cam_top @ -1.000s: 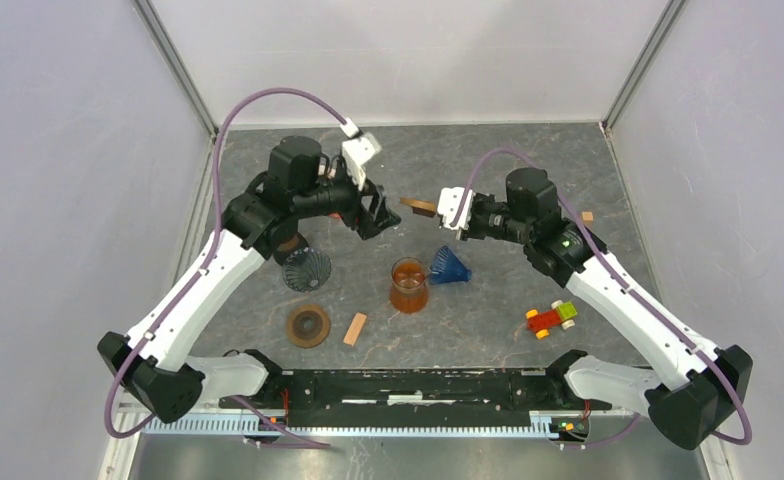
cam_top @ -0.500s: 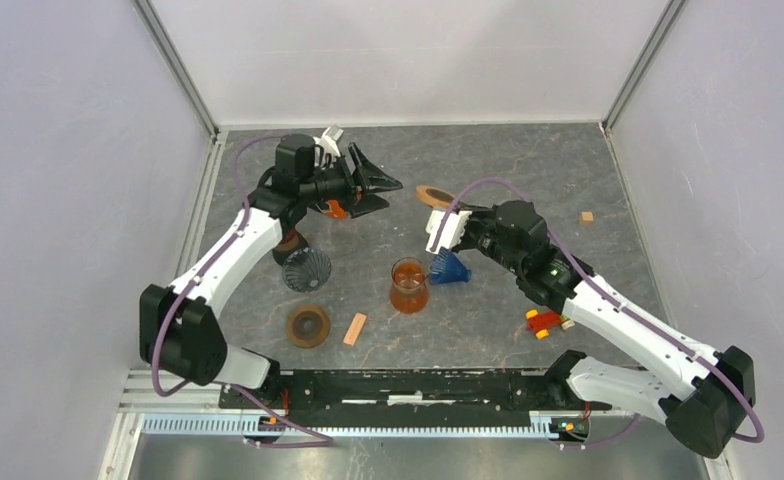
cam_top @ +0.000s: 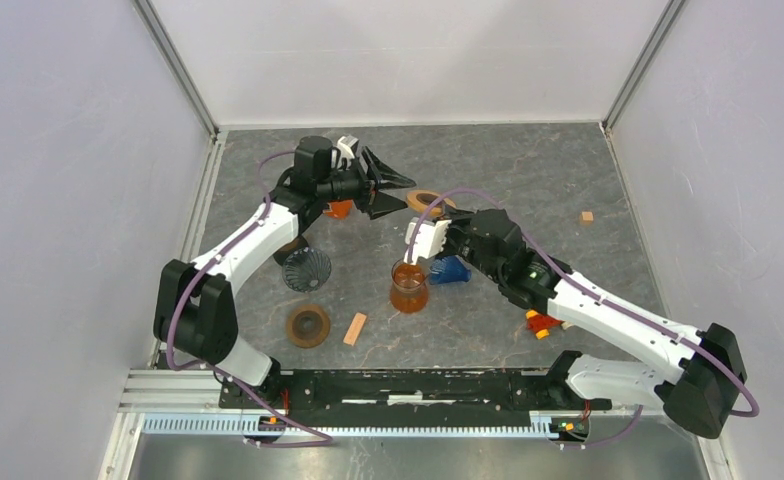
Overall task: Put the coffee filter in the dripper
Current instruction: Pick up the dripper holder from the center of the board.
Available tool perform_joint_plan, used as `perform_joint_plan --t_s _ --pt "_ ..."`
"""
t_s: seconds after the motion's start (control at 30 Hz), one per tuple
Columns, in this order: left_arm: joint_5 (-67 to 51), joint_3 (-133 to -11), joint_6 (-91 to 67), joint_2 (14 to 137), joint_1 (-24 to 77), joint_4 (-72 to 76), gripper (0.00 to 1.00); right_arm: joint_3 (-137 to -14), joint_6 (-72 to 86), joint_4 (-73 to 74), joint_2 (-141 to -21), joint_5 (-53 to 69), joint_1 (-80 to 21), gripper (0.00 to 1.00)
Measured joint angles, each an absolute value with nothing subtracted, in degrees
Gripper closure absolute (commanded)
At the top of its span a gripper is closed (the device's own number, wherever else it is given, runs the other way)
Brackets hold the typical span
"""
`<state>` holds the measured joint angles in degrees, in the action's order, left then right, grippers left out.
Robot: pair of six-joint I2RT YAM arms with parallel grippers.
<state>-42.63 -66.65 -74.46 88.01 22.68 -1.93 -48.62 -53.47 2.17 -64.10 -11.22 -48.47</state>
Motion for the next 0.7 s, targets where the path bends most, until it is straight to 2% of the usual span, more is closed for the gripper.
perform_joint_plan --t_s 0.27,0.63,0.7 --pt "-42.61 -66.35 -75.18 88.53 23.31 -1.28 0.49 -48.62 -54.7 2.13 -64.62 -13.26 -49.91 1.0" --pt "-42.52 -66.32 -75.2 89.25 24.27 -1.1 0.51 -48.97 -55.2 2.07 -65.25 -14.26 -50.68 1.0" --pt "-42.52 -66.26 -75.2 89.49 24.51 -1.08 0.55 -49.34 -55.2 2.15 -65.67 -14.26 -50.85 1.0"
